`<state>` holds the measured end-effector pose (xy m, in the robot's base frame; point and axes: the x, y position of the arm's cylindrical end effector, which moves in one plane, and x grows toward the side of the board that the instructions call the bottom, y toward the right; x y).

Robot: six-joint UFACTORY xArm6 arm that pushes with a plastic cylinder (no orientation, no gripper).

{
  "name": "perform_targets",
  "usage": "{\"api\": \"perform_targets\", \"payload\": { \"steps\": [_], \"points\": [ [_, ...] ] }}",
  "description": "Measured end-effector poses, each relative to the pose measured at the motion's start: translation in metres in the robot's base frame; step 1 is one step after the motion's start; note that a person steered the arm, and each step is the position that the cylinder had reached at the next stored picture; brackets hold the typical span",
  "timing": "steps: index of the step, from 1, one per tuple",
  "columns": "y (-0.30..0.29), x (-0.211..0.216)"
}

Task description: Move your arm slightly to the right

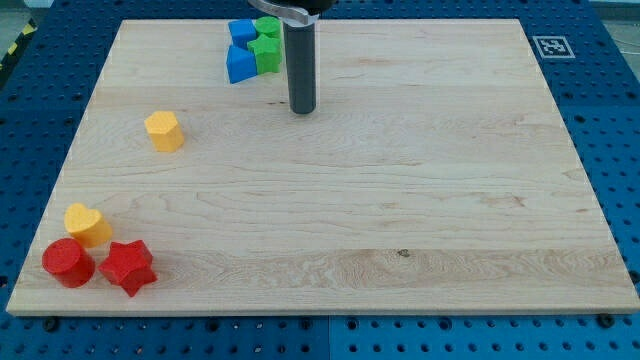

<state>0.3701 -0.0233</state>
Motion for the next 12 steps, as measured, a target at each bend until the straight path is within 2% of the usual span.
{"api": "perform_targets", "payload": {
  "steps": [12],
  "points": [
    [0.104,0.0]
  ]
}}
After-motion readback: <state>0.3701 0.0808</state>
